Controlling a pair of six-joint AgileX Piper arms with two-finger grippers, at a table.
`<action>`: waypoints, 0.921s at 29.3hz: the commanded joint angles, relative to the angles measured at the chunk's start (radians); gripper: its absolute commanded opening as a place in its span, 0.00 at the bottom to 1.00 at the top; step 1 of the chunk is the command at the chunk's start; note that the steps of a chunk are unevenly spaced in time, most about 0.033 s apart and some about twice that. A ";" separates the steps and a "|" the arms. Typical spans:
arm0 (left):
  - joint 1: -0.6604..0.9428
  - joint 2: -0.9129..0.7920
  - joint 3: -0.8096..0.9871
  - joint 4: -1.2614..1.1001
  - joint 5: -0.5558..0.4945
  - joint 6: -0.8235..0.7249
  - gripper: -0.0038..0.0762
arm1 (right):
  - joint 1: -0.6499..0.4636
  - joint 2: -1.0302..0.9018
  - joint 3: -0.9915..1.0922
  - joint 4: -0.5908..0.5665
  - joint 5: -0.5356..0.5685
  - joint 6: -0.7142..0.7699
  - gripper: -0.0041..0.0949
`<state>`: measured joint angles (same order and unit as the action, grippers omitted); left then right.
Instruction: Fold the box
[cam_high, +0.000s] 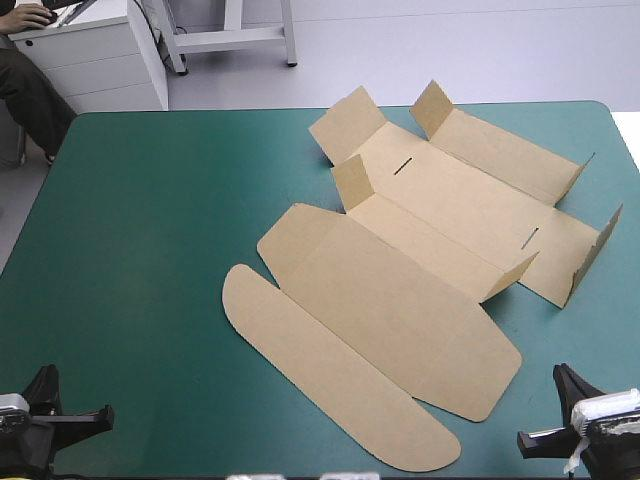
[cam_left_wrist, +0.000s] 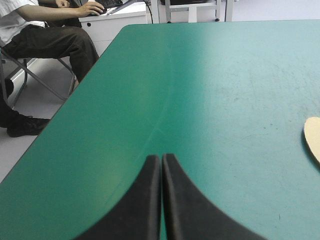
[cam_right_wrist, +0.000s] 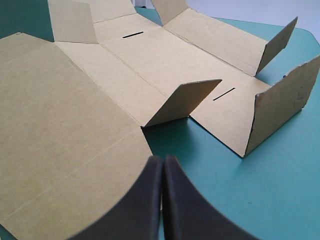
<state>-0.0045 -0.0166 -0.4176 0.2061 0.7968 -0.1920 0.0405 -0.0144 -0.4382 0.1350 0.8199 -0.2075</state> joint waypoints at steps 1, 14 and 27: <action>-0.006 -0.013 -0.026 0.004 -0.071 -0.005 0.04 | 0.006 -0.021 -0.026 -0.001 -0.079 0.002 0.02; -0.006 -0.013 -0.026 0.004 -0.071 -0.002 0.04 | 0.006 -0.021 -0.026 0.001 -0.079 -0.006 0.10; -0.006 -0.013 -0.026 0.004 -0.071 -0.002 0.04 | 0.006 -0.021 -0.026 0.004 -0.079 -0.007 0.77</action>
<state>-0.0045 -0.0166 -0.4176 0.2061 0.7968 -0.1909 0.0405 -0.0144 -0.4382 0.1348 0.8199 -0.2114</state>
